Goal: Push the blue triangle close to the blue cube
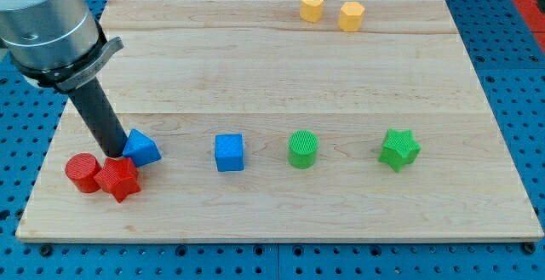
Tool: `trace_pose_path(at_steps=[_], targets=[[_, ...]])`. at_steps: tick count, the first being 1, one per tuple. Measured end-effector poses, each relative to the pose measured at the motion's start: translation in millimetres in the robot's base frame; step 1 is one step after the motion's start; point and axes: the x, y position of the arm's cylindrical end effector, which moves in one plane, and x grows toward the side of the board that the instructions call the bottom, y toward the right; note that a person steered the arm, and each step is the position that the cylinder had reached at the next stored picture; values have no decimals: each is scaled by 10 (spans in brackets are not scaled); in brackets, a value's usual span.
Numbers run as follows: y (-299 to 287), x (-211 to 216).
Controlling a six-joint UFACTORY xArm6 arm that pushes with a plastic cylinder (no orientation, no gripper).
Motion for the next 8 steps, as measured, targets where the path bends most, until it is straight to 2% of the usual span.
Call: trace_pose_path(at_steps=[4, 6, 8], targets=[[523, 6], [801, 307], [1021, 153]])
